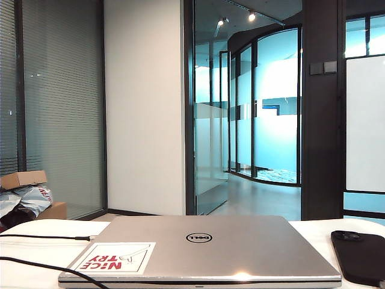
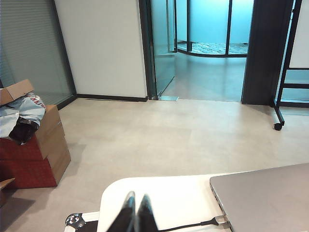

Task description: Pick up the charging cable and the phone, plug the charging cable into the charging port on the phone, and finally place them back on the table.

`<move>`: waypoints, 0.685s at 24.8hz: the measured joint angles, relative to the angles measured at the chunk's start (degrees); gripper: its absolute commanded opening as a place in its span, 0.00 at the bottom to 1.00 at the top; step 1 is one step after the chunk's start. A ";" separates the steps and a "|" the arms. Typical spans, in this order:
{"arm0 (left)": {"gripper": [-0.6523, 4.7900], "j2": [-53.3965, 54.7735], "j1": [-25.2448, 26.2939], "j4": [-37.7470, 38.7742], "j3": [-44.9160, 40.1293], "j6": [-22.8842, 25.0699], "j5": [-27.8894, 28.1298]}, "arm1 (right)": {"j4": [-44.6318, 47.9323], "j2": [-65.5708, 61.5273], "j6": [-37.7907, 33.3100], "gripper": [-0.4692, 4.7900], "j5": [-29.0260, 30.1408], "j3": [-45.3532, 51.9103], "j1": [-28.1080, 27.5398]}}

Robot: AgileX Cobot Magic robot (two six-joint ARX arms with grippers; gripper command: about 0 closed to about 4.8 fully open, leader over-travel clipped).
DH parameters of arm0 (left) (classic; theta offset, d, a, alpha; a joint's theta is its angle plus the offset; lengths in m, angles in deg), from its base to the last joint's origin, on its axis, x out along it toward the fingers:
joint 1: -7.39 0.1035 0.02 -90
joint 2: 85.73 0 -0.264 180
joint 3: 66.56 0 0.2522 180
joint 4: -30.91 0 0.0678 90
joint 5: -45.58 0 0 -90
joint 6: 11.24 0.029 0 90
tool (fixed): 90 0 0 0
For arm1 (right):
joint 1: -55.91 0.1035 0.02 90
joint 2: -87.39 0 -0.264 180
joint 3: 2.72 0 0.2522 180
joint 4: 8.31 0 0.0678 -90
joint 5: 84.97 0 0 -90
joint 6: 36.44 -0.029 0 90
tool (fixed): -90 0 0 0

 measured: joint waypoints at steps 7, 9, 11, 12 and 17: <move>0.11 0.00 -0.02 0.00 0.00 0.00 0.00 | 26.62 13.70 0.02 0.07 -11.69 16.37 -0.31; 0.11 0.00 -0.02 0.02 0.00 0.00 0.00 | 33.77 17.81 0.02 0.07 -13.16 20.55 -0.31; 0.11 0.00 -0.02 0.00 0.00 0.00 0.00 | 38.29 21.90 0.02 0.07 -15.06 24.28 -0.33; 0.11 0.00 -0.02 0.02 0.00 0.00 0.00 | 39.85 26.62 0.02 0.07 -16.41 27.69 -0.33; 0.11 -0.02 -0.02 0.00 0.00 0.00 0.00 | 39.80 37.81 0.02 0.07 -17.05 33.77 -0.28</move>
